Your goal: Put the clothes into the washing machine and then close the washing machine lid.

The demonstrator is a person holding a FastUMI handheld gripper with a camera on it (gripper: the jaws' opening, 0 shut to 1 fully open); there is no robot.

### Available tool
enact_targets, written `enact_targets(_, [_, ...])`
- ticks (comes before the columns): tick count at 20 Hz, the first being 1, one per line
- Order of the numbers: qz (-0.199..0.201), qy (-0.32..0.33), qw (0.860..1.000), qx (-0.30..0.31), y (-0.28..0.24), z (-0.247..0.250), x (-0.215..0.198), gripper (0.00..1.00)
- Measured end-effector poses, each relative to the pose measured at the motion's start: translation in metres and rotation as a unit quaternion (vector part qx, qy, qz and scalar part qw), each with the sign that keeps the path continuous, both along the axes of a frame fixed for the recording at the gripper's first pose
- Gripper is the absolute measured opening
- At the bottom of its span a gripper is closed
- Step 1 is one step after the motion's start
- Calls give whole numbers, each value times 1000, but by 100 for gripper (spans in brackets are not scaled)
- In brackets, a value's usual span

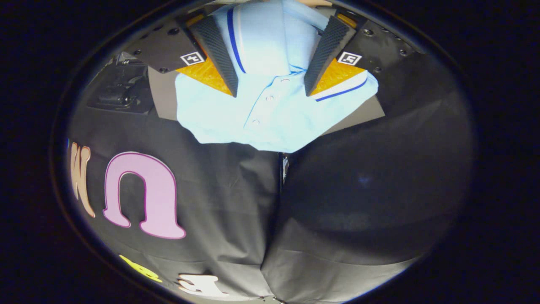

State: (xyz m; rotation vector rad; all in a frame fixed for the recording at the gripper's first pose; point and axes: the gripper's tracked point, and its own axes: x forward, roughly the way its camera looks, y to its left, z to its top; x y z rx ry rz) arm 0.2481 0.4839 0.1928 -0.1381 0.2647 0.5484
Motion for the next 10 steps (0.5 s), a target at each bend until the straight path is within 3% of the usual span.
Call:
enact_targets(7, [17, 47, 998, 27, 10, -10, -3, 96])
enact_targets(10, [12, 38, 999, 24, 9, -7, -6, 78])
